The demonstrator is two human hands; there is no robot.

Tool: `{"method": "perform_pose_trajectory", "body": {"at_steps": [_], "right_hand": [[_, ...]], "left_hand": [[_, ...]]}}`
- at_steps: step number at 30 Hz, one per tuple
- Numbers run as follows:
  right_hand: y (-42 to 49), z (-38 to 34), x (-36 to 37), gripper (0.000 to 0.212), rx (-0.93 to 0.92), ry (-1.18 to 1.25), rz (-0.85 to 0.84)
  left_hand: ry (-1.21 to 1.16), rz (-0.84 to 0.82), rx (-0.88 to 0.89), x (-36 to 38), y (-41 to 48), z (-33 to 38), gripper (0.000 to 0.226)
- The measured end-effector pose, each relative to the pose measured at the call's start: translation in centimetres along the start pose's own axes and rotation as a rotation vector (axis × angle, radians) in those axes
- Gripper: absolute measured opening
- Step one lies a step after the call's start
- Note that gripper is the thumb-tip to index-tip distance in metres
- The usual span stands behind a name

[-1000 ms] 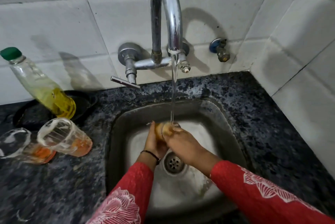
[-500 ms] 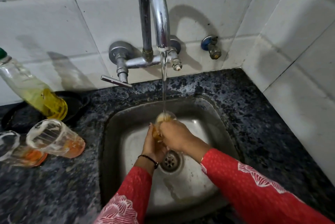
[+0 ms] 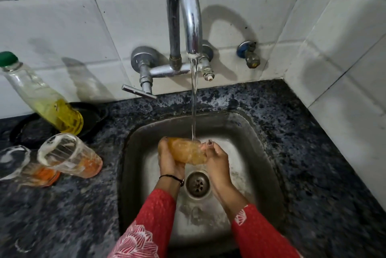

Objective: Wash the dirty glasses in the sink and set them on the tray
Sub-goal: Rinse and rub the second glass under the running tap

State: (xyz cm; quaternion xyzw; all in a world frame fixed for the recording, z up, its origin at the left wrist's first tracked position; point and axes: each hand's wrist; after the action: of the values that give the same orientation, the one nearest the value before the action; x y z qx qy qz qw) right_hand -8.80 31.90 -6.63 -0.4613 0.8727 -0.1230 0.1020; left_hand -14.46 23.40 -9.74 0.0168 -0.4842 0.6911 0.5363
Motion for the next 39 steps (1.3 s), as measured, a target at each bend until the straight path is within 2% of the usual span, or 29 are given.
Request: {"method": "perform_pose_trajectory", "body": {"at_steps": [2, 4, 6, 10, 13, 16, 20, 23, 25, 26, 28, 30, 32, 34, 36, 37, 38, 39], "right_hand": [[-0.7, 0.7, 0.9, 0.019, 0.135, 0.165, 0.045], [-1.1, 0.7, 1.5, 0.03, 0.348, 0.45, 0.04], [-0.9, 0.5, 1.7, 0.038, 0.514, 0.624, 0.083], [-0.6, 0.3, 1.4, 0.034, 0.625, 0.723, 0.139], [0.1, 0.2, 0.7, 0.032, 0.654, 0.753, 0.123], [1.6, 0.2, 0.3, 0.035, 0.584, 0.686, 0.072], [3.1, -1.2, 0.5, 0.031, 0.446, 0.599, -0.11], [3.3, -3.2, 1.4, 0.029, 0.339, 0.383, -0.264], [3.3, -4.4, 1.8, 0.027, 0.118, 0.029, -0.282], [3.4, -4.6, 1.9, 0.028, -0.029, -0.158, -0.308], [3.5, -5.1, 2.0, 0.029, -0.269, -0.527, -0.382], [3.6, -5.5, 2.0, 0.033, -0.387, -0.781, -0.416], [3.4, -6.4, 1.5, 0.033, -0.38, -0.701, -0.447], [2.8, -7.3, 0.5, 0.026, -0.319, -0.393, -0.479], [2.3, -7.7, -0.5, 0.024, -0.247, -0.061, -0.488], [2.1, -7.7, -0.7, 0.023, -0.226, -0.014, -0.482], [2.3, -7.6, -0.7, 0.023, -0.228, -0.089, -0.47], [2.5, -7.5, -0.5, 0.024, -0.251, -0.275, -0.458]], "left_hand": [[0.005, 0.047, 0.104, 0.4, -0.1, -0.5, 0.039], [0.069, 0.003, 0.183, 1.1, -1.2, -0.6, 0.02], [0.246, -0.053, 0.274, 1.6, -1.8, -0.8, 0.029], [0.584, -0.217, 0.387, 2.2, -2.8, -1.3, 0.044], [0.552, -0.291, 0.338, 2.4, -3.8, -0.7, 0.019], [0.478, -0.336, 0.213, 1.5, -4.1, 0.1, 0.006], [0.269, -0.512, -0.128, -0.2, -5.0, 1.7, 0.039], [0.183, -0.558, -0.372, -1.5, -5.4, 3.0, 0.035], [0.296, -0.534, -0.344, -2.1, -5.1, 3.2, 0.024], [0.429, -0.503, -0.255, -2.1, -4.8, 3.0, 0.025], [0.798, -0.422, 0.002, -1.9, -4.4, 2.6, 0.048], [0.95, -0.358, 0.142, -1.5, -4.2, 2.5, 0.057], [0.841, -0.395, 0.119, -1.1, -4.8, 2.9, 0.045], [0.625, -0.531, -0.057, -0.5, -5.9, 4.1, 0.033], [0.413, -0.674, -0.252, -0.2, -6.6, 5.2, 0.033], [0.396, -0.694, -0.292, 0.1, -6.7, 5.4, 0.036], [0.442, -0.675, -0.288, 0.3, -6.5, 5.2, 0.04], [0.559, -0.639, -0.235, 0.7, -6.4, 4.9, 0.045]]}}
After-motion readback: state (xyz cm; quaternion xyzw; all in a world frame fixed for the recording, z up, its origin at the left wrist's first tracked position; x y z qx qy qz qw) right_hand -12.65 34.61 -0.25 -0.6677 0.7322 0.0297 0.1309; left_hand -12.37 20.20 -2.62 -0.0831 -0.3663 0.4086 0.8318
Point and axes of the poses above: each hand's wrist, its own y-axis towards the middle knuckle, its own x-axis out of the palm, z = x × y, and after that the axes turned 4 degrees about -y, right-handed
